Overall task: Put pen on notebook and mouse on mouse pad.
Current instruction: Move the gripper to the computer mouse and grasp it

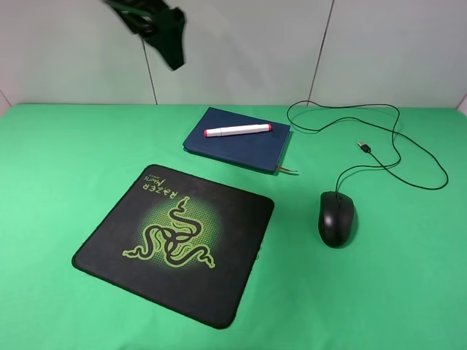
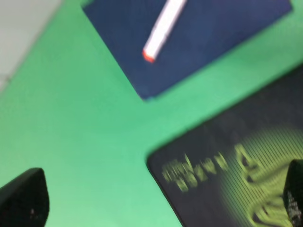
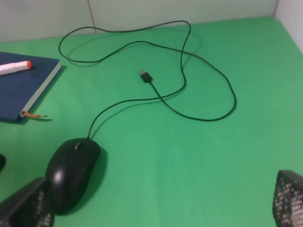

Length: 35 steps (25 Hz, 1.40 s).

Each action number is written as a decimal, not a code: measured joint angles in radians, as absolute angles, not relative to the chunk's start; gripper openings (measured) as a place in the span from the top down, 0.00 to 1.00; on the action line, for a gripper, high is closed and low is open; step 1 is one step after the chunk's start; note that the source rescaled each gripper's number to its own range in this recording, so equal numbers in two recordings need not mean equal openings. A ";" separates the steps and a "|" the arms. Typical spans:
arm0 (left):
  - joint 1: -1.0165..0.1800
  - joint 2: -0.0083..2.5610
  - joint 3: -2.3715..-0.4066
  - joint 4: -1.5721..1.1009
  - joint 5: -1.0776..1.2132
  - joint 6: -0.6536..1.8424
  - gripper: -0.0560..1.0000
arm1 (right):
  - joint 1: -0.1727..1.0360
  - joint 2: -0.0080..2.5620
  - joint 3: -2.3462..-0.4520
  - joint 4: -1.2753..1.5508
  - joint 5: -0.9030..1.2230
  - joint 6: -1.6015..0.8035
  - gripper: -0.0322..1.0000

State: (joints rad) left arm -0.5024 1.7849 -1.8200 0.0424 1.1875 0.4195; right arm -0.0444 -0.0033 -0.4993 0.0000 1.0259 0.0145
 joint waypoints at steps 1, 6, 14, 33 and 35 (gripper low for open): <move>-0.502 1.748 -1.777 0.042 1.187 0.413 0.00 | -0.044 -0.003 -0.499 0.000 1.026 0.014 0.00; -0.502 1.516 -1.539 0.042 1.187 0.406 0.00 | -0.044 -0.003 -0.499 0.000 1.026 0.014 0.00; -0.502 1.102 -1.219 0.042 1.188 0.380 0.00 | -0.044 -0.003 -0.499 0.000 1.026 0.014 0.00; -0.492 0.204 -0.687 0.045 1.189 0.176 0.00 | -0.044 -0.003 -0.499 0.000 1.026 0.014 0.00; -0.459 0.171 -0.616 0.051 1.179 0.114 0.00 | -0.044 -0.003 -0.499 0.000 1.026 0.014 0.00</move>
